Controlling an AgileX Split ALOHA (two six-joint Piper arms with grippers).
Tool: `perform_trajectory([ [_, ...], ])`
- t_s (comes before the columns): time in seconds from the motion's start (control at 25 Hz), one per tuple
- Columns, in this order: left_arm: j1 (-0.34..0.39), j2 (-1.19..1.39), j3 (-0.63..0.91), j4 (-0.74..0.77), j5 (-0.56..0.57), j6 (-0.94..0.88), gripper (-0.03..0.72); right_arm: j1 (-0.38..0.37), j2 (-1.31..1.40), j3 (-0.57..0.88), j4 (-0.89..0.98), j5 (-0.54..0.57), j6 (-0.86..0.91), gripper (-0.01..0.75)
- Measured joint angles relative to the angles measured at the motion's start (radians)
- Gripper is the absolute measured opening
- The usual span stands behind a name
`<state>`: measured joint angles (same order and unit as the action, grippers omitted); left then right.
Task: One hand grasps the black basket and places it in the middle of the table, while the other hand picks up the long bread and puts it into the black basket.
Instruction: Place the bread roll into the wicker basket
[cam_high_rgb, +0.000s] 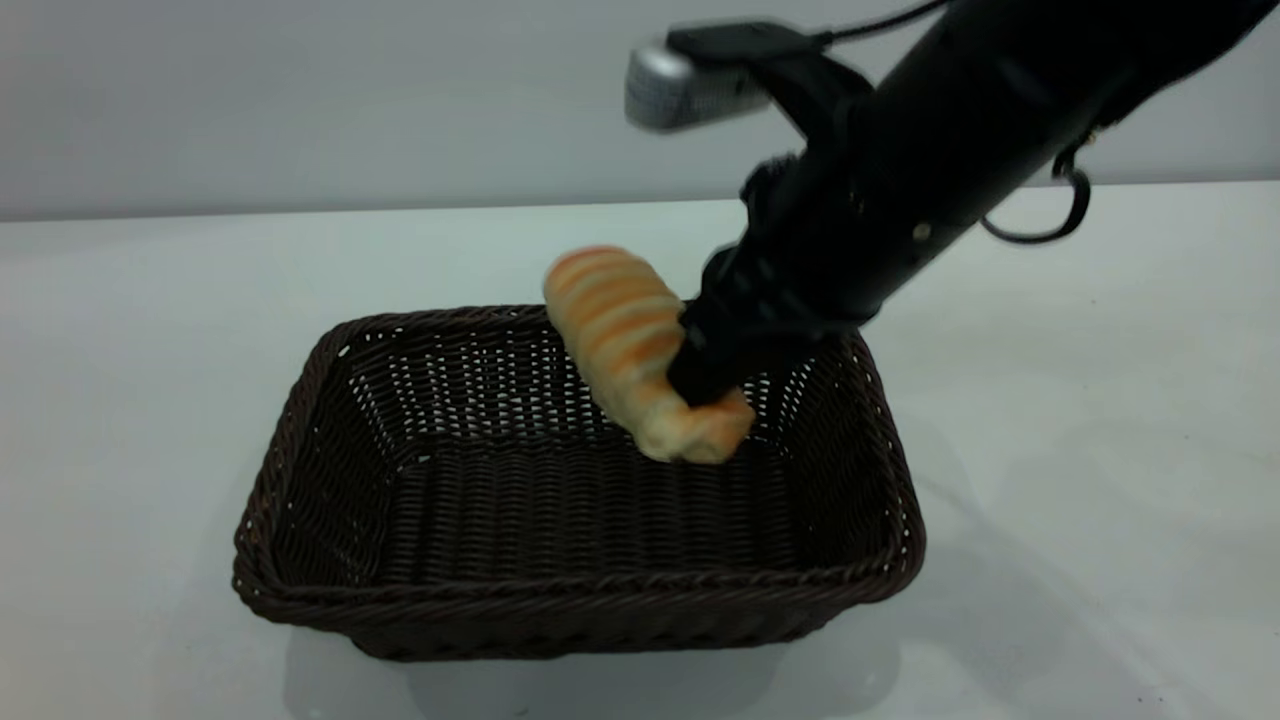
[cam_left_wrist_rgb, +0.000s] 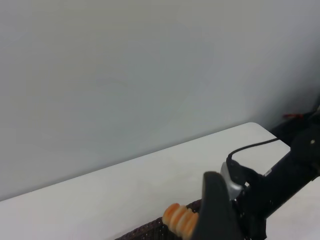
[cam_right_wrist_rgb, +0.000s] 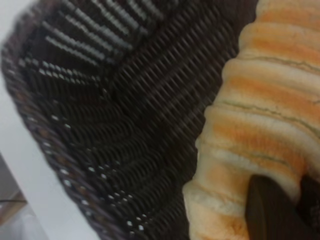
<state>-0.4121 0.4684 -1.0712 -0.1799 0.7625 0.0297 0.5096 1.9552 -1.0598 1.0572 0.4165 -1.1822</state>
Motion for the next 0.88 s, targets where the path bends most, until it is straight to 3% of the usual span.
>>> perform_trajectory([
  [0.24, 0.000, 0.000, 0.000, 0.000, 0.000, 0.000, 0.585, 0.000, 0.038, 0.000, 0.003, -0.001, 0.000, 0.071],
  [0.32, 0.000, 0.000, 0.000, 0.000, 0.000, 0.001, 0.585, 0.000, 0.038, -0.001, 0.003, -0.001, -0.002, 0.147],
  [0.52, 0.000, 0.000, 0.000, 0.000, 0.000, 0.001, 0.585, 0.000, 0.038, -0.001, 0.003, 0.000, -0.005, 0.442],
  [0.6, 0.000, 0.000, 0.000, 0.001, 0.000, 0.008, 0.585, 0.000, 0.034, -0.001, 0.003, 0.000, -0.005, 0.504],
  [0.72, 0.000, 0.000, 0.000, 0.001, 0.000, 0.024, 0.585, 0.000, -0.008, -0.001, -0.020, -0.002, -0.008, 0.523],
  [0.88, 0.000, 0.000, 0.000, 0.001, 0.001, 0.047, 0.585, 0.000, -0.167, -0.001, -0.096, -0.015, 0.020, 0.489],
])
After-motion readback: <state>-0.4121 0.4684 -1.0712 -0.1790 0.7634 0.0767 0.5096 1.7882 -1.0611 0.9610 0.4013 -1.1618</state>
